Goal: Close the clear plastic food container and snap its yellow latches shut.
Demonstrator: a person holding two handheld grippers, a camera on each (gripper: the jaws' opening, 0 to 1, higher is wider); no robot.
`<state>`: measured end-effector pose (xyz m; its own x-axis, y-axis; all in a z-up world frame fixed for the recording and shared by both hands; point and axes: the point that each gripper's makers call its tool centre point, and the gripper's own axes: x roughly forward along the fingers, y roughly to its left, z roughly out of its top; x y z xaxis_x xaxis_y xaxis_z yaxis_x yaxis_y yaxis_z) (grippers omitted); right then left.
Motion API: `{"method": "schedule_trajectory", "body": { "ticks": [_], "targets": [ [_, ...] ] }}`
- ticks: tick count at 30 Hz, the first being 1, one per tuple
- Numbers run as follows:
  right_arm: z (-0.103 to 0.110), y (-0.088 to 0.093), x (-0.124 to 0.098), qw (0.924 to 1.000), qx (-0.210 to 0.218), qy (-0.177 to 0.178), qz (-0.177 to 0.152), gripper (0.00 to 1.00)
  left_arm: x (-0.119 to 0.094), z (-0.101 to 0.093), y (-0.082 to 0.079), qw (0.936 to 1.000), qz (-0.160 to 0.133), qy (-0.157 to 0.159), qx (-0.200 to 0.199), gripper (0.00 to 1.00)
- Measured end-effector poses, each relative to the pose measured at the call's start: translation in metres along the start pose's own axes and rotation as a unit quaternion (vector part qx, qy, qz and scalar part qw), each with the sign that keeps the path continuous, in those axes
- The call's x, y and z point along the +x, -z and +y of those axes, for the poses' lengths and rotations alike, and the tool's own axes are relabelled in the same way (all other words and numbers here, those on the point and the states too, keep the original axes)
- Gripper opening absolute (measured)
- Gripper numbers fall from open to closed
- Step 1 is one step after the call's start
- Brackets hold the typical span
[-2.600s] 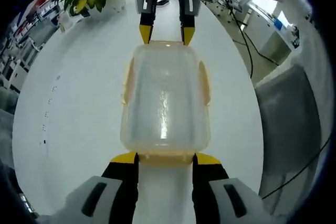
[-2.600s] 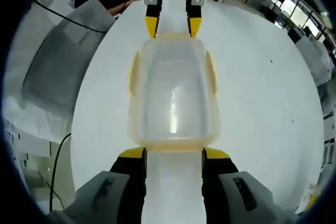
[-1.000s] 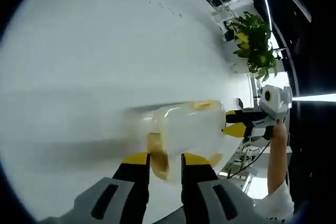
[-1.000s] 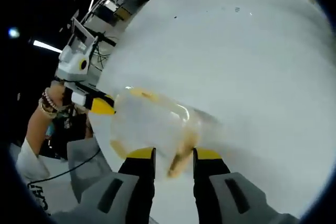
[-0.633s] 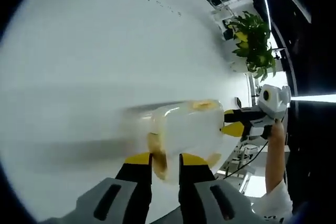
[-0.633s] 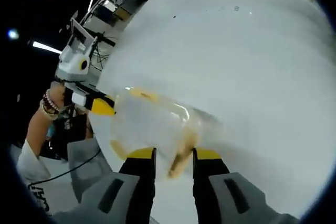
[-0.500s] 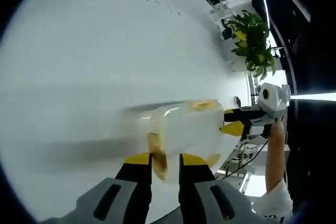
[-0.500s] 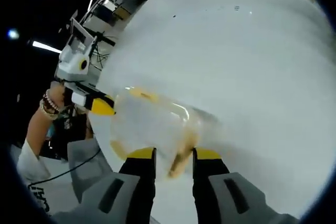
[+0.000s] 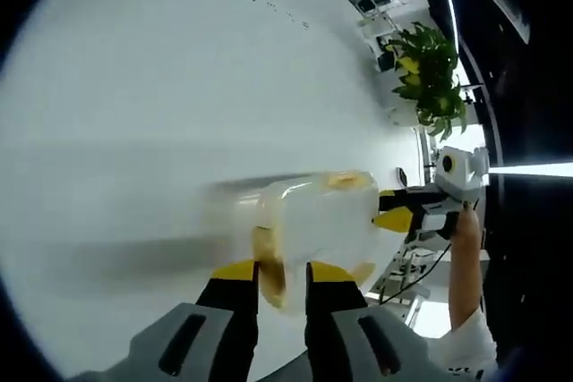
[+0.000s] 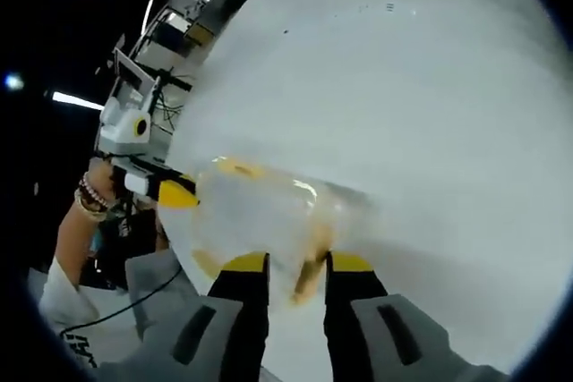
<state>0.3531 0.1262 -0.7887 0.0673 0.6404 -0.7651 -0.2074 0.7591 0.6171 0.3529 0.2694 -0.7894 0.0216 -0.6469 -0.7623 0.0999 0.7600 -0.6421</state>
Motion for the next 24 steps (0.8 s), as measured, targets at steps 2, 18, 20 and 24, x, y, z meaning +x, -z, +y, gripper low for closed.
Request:
{"method": "schedule_trajectory", "body": {
  "ticks": [2,18,20,24],
  "targets": [
    [0.000,0.003,0.003,0.9999,-0.012,-0.003,-0.007,0.18,0.000,-0.001,0.000,1.0000,0.000,-0.002,0.009,0.12],
    [-0.006,-0.015,-0.014,0.9743,-0.210,0.079,0.020,0.26,-0.025,-0.024,-0.028,0.9036,-0.074,-0.127,0.402,0.47],
    [0.001,-0.030,-0.023,0.9703,-0.230,0.076,-0.011,0.20,-0.029,-0.038,-0.029,0.8783,-0.091,-0.115,0.455,0.42],
    [0.044,-0.053,-0.027,0.9560,-0.284,0.025,-0.070,0.00,-0.026,-0.083,-0.025,0.8585,-0.156,-0.031,0.488,0.10]
  ]
}}
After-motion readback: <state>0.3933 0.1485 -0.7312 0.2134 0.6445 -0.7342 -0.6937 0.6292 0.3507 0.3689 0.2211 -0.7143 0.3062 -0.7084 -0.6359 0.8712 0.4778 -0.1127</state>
